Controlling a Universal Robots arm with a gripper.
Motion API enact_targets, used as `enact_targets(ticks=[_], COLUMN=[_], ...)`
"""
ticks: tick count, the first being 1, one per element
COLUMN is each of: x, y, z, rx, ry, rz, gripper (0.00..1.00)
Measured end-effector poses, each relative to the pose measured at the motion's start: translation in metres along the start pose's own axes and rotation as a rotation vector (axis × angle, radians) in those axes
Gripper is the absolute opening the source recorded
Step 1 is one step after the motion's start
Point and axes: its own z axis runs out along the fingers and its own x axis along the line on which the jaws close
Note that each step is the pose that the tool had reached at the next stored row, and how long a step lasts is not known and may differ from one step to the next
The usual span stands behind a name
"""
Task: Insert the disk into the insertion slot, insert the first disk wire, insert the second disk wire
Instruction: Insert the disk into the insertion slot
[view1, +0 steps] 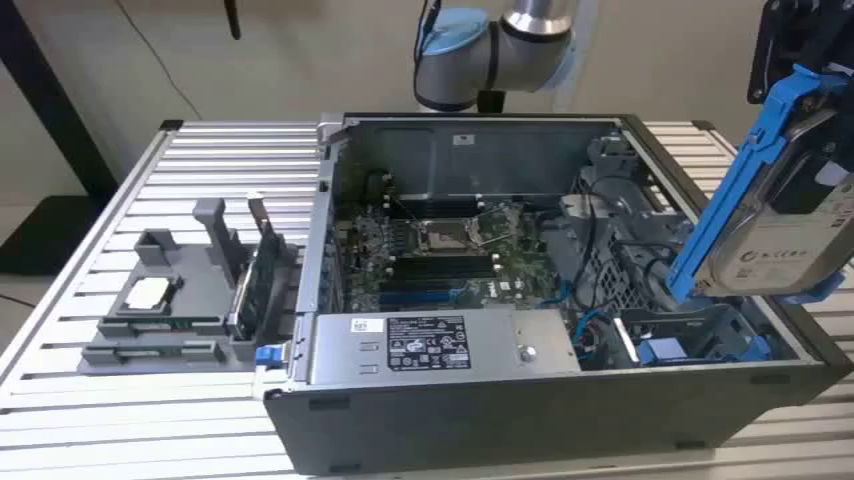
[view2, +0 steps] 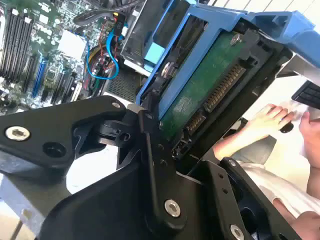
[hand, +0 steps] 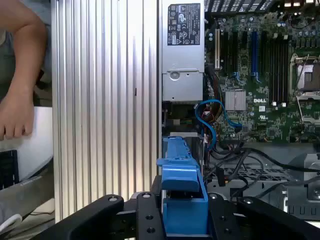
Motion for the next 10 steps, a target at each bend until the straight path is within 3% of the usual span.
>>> enact_targets(ticks=[10], x=[0.0], y=[0.0], z=[0.0], rx=[0.0002], ry=[0.0113], rz=[0.0], gripper=[0.33])
